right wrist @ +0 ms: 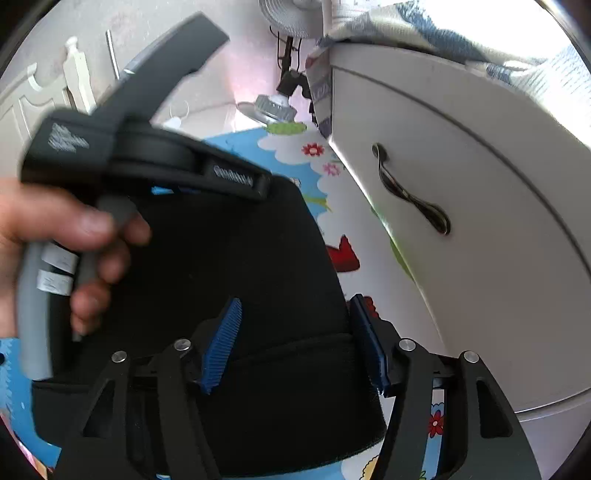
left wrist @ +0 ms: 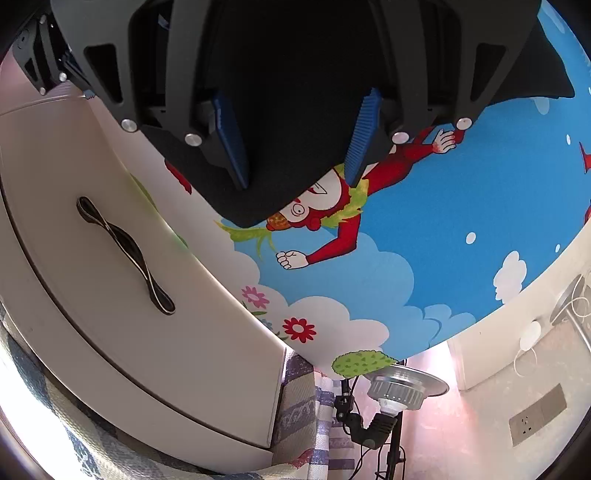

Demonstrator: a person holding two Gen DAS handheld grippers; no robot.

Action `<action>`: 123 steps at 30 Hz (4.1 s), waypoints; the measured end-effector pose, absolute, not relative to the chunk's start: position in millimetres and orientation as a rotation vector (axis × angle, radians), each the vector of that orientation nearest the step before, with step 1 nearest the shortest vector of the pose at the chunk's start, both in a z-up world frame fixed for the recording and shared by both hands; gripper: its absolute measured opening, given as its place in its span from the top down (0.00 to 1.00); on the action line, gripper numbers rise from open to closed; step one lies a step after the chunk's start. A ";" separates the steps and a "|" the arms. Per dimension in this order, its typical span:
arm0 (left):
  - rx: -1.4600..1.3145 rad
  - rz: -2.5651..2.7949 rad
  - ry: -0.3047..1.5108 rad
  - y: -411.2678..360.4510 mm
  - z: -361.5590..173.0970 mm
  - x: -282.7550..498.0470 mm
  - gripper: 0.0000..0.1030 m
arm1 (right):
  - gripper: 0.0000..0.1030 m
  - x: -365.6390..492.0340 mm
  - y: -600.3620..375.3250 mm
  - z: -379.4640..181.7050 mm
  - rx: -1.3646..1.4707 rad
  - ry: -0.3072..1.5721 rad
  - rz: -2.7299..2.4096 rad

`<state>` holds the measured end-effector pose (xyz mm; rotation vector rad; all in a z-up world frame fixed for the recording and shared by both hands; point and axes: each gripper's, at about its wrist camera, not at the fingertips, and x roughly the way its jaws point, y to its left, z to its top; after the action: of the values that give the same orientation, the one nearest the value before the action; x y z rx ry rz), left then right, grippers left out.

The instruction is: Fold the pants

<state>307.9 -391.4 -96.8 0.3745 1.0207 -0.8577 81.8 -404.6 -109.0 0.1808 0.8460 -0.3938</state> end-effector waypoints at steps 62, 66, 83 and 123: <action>0.156 -0.512 0.752 -156.8 -24.8 102.1 0.02 | 0.09 -18.1 -350.3 -29.2 0.186 0.725 -0.465; 0.199 -0.476 0.735 -166.5 -16.2 86.6 0.02 | 0.09 -21.6 -338.8 -26.7 0.181 0.716 -0.444; 0.167 -0.430 0.755 -160.0 -17.5 88.7 0.02 | 0.09 -25.5 -329.9 -27.9 0.155 0.705 -0.421; 0.163 -0.397 0.773 -154.0 -23.9 92.1 0.02 | 0.09 -29.6 -326.4 -27.8 0.149 0.698 -0.403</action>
<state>92.1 -154.0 -23.9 0.1626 0.7733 -0.3965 -29.6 -326.4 -27.8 0.1495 0.6981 -0.4033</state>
